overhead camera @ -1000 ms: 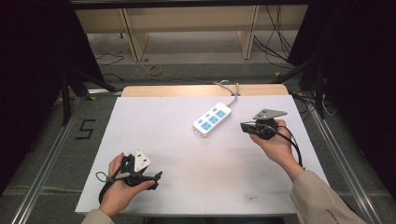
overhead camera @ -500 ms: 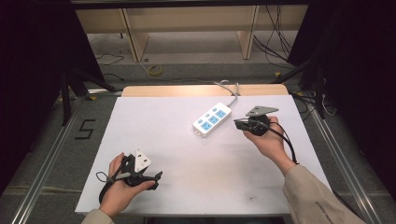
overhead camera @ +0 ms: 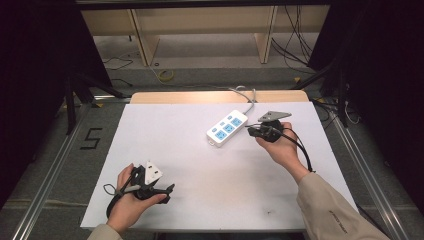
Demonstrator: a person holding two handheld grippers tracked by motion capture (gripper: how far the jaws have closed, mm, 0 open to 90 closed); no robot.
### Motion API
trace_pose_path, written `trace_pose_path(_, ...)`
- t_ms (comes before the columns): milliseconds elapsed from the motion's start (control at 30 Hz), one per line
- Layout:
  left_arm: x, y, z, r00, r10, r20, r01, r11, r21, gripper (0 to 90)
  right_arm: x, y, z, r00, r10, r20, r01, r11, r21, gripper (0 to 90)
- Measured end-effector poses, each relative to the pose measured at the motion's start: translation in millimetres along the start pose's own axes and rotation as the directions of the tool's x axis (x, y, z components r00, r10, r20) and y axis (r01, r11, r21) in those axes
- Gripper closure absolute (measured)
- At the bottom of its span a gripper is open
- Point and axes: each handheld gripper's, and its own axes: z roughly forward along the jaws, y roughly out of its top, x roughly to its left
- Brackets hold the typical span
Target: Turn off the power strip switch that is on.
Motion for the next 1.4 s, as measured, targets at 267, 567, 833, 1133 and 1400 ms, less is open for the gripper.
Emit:
trace_pose_path(267, -0.3, 0.3, 0.0, 1.0, 0.003, 0.001, -0.003, 1.0, -0.002, 12.2, -0.3, 7.1, 12.5, 1.0, 0.002, 0.001, -0.002, 1.0, 0.006, 90.0)
trace_pose_path(567, -0.6, 0.7, 0.1, 1.0, 0.008, 0.002, -0.008, 1.0, -0.003, 12.1, -0.5, 13.2, 24.6, 1.0, 0.002, 0.006, -0.002, 1.0, 0.02, 90.0)
trace_pose_path(833, -0.8, 0.8, -0.1, 1.0, 0.006, 0.002, -0.006, 1.0, -0.006, 12.1, 0.4, 15.9, 34.5, 0.9999, 0.006, 0.009, -0.007, 1.0, 0.029, 90.0)
trace_pose_path(1133, -1.2, 0.9, 0.0, 1.0, 0.008, 0.003, -0.008, 0.9999, -0.007, 12.1, 1.8, 21.5, 46.3, 1.0, 0.001, 0.006, -0.001, 0.999, 0.032, 90.0)
trace_pose_path(1400, -1.1, 0.8, 0.0, 1.0, 0.008, 0.005, -0.008, 0.9999, -0.007, 12.1, 2.7, 26.6, 56.2, 1.0, -0.002, 0.005, 0.002, 0.999, 0.041, 90.0)
